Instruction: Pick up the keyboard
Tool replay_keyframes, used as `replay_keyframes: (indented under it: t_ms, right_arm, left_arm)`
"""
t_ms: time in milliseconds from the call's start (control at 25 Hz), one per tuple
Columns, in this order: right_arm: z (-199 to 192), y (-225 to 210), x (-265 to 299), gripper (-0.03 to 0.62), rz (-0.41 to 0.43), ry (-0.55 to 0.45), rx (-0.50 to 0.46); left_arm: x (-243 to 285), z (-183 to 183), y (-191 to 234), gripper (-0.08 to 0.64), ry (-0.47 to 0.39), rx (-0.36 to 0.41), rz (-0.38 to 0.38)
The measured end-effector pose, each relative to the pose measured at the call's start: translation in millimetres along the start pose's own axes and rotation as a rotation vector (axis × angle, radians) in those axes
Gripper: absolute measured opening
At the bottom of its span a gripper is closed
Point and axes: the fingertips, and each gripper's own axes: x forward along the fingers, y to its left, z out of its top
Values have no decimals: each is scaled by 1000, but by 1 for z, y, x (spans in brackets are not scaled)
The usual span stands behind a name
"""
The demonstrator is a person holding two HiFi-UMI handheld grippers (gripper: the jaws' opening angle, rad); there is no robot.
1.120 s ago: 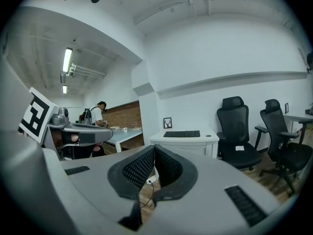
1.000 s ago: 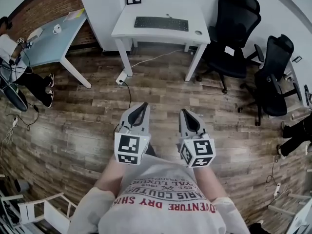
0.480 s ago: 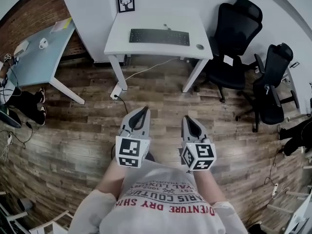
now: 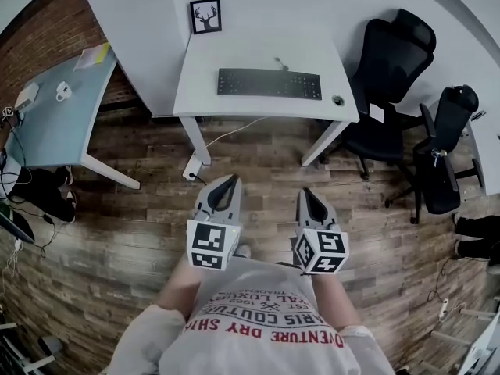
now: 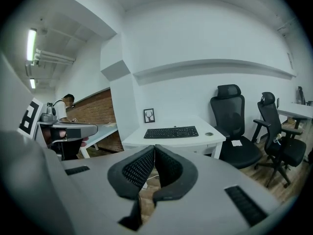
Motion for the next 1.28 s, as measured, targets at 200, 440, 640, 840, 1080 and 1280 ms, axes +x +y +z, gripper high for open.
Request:
replay_keyframes:
  t_ms: [200, 440, 640, 840, 1080, 1280]
  right_arm:
    - [9, -4, 33, 26, -3, 16, 19]
    - [15, -35, 75, 26, -10, 24, 34]
    - [33, -70, 125, 26, 38, 10, 94]
    - [54, -117, 187, 26, 56, 50, 74]
    - [89, -171, 257, 26, 99, 69, 37]
    - [113, -214, 308, 26, 147, 71, 33]
  left_arm:
    - [26, -5, 27, 26, 40, -41, 5]
    - [73, -4, 39, 26, 61, -47, 22]
    - [123, 10, 46, 26, 45, -40, 50]
    - [187, 27, 61, 26, 52, -55, 114]
    - [266, 46, 76, 26, 71, -85, 175]
    - [327, 58, 86, 26, 87, -97, 225]
